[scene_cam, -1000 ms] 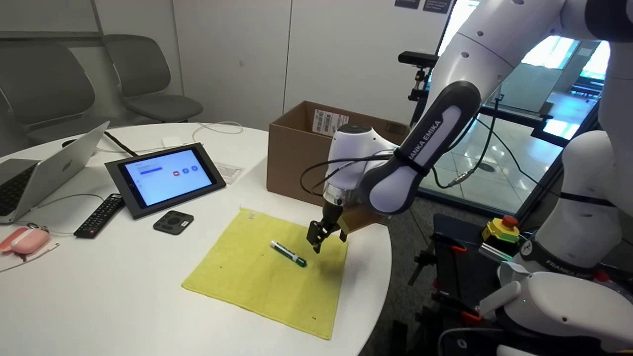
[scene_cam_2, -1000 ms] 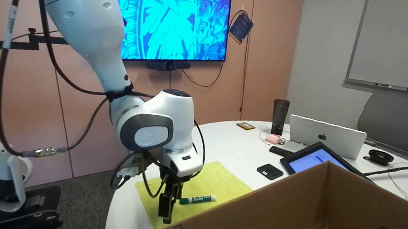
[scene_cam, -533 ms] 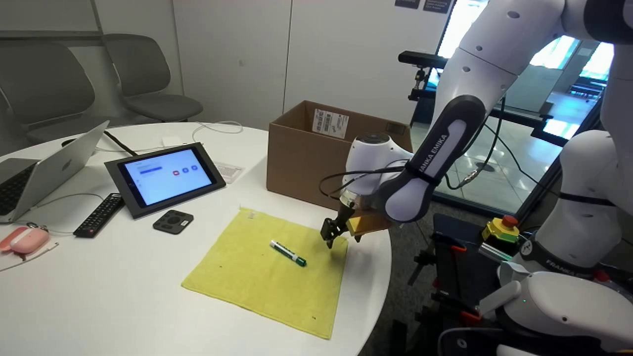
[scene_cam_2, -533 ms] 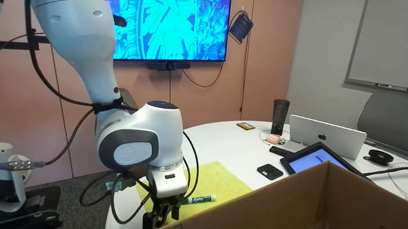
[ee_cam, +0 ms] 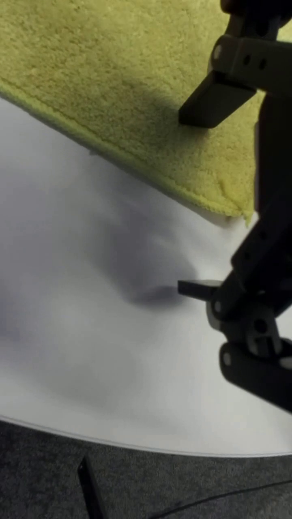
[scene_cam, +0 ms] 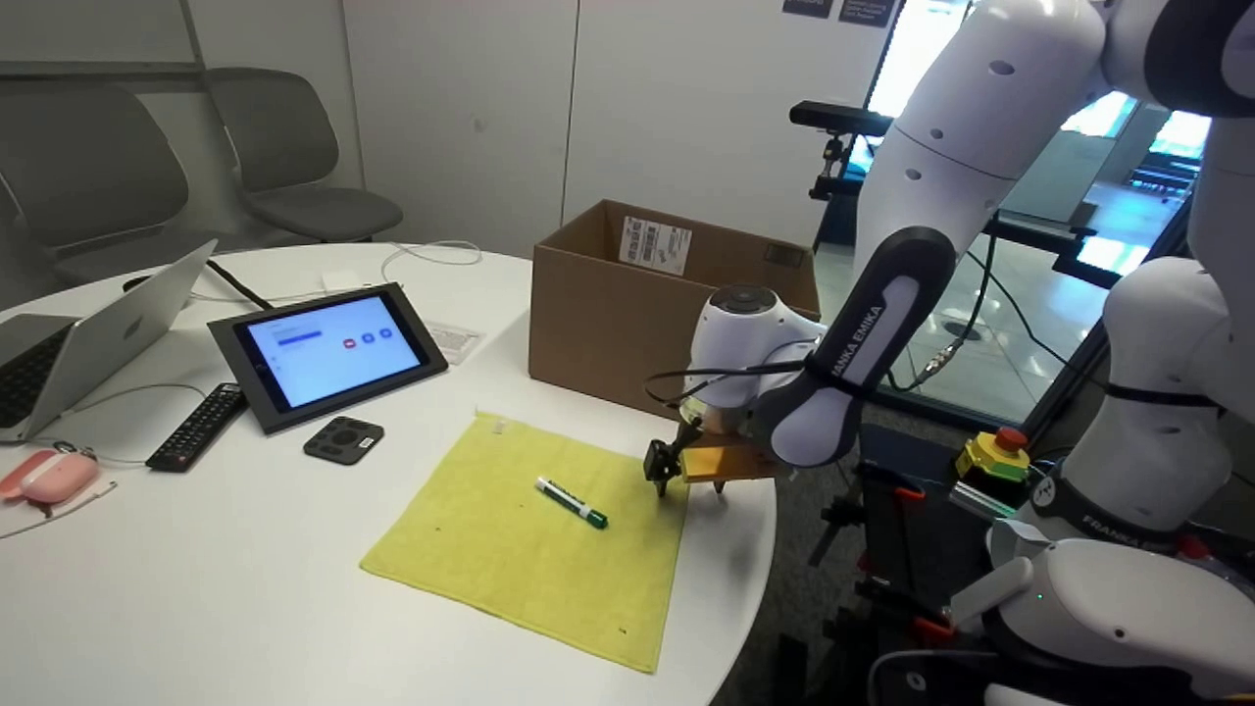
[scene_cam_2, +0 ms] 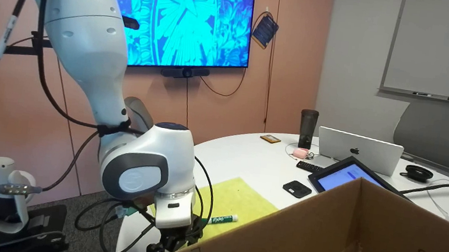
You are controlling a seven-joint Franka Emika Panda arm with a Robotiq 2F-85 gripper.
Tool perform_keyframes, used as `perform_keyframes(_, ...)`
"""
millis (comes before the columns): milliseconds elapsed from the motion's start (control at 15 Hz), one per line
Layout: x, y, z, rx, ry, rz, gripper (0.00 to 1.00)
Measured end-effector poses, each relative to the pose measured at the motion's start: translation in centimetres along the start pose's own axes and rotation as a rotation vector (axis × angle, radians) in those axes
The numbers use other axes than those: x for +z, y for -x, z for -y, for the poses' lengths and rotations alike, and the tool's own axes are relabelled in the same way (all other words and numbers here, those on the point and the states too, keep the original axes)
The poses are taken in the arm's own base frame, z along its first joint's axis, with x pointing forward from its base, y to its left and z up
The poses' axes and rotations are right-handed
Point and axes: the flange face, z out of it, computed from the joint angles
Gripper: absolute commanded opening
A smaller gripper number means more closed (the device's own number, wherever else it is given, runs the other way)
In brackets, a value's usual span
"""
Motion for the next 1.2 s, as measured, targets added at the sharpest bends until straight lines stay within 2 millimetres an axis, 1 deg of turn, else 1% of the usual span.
perform_keyframes(67, 0.4, 0.2, -0.1, 0.012, 0.007, 0.001, 0.62)
perform_keyframes(267, 0.7, 0.4, -0.2, 0.04, 0.011, 0.004, 0.53)
perform_keyframes(333, 0.7, 0.4, -0.2, 0.047, 0.011, 0.004, 0.3)
perform_keyframes(400, 0.7, 0.4, -0.2, 0.052, 0.011, 0.005, 0.29)
perform_keyframes(467, 0.7, 0.4, -0.2, 0.056, 0.011, 0.005, 0.26)
perform_keyframes(600, 0.7, 0.5, -0.1, 0.057, 0.011, 0.006, 0.08)
perform_keyframes(667, 0.7, 0.6, -0.1, 0.058, 0.011, 0.006, 0.04)
perform_keyframes(800, 0.7, 0.6, -0.1, 0.058, 0.01, 0.007, 0.0)
perform_keyframes(867, 0.7, 0.7, 0.0, 0.058, 0.01, 0.007, 0.0)
perform_keyframes(933, 0.7, 0.7, 0.0, 0.057, 0.01, 0.007, 0.03)
perform_keyframes(1000, 0.7, 0.8, 0.0, 0.055, 0.01, 0.006, 0.03)
perform_keyframes(1200, 0.3, 1.4, 0.6, 0.03, 0.003, -0.008, 0.05)
